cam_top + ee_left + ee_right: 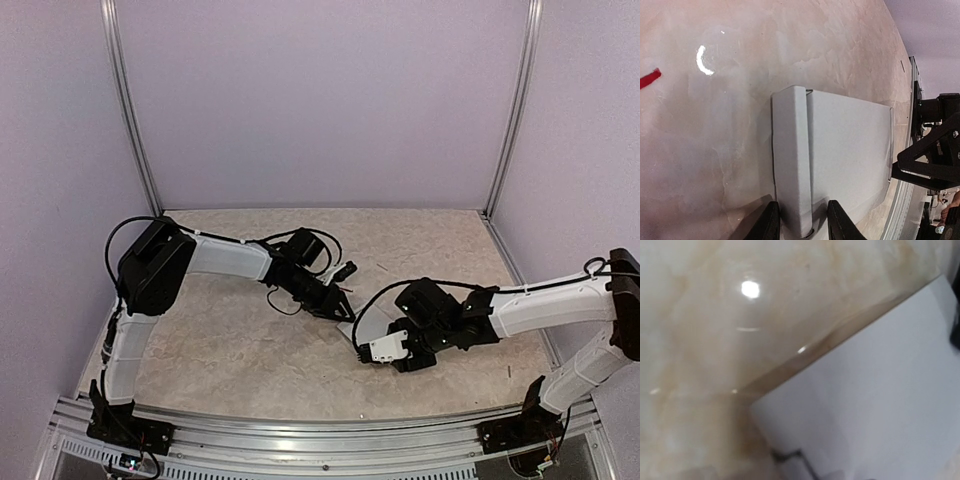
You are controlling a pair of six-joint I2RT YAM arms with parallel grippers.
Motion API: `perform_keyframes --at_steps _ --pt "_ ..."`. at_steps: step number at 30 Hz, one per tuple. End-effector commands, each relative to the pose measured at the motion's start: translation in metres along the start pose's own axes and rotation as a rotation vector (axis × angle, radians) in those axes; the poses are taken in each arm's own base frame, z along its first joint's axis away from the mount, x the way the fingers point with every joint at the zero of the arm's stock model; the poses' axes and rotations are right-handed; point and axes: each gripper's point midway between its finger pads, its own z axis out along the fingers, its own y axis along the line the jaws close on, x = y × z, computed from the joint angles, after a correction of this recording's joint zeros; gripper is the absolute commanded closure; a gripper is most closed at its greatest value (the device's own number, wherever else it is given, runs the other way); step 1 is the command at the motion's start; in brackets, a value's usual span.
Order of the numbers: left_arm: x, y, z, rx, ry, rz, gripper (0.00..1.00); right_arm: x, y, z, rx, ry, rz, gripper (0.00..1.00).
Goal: Fold the paper box
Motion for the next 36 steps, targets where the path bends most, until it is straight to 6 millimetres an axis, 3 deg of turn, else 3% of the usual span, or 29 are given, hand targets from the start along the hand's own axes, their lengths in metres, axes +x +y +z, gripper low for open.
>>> perform_keyframes --at_steps 1,10,18,26,31,36 --pt "-0.01 -0.005 -0.018 -0.031 -0.031 0.021 0.68 0.001 0.005 -0.015 -0.044 -0.031 0.017 0.46" --pt "-0.02 -0.004 -0.023 -0.037 -0.048 0.032 0.67 0.006 -0.023 -0.025 -0.046 -0.098 0.145 0.44" --pt "-0.022 -0.005 -0.023 -0.035 -0.042 0.029 0.67 -0.005 -0.02 -0.015 -0.033 -0.117 0.13 0.35" --pt "-0.018 0.0 -0.019 -0.036 -0.034 0.016 0.67 -0.021 -0.013 -0.001 0.039 -0.083 0.033 0.35" --pt "-0.017 0.002 -0.016 -0.031 -0.032 0.014 0.67 -0.022 0.0 0.01 0.03 -0.049 -0.013 0.34" --pt "-0.015 0.002 -0.015 -0.024 -0.029 0.012 0.67 -0.02 -0.006 0.014 0.068 -0.025 -0.011 0.37"
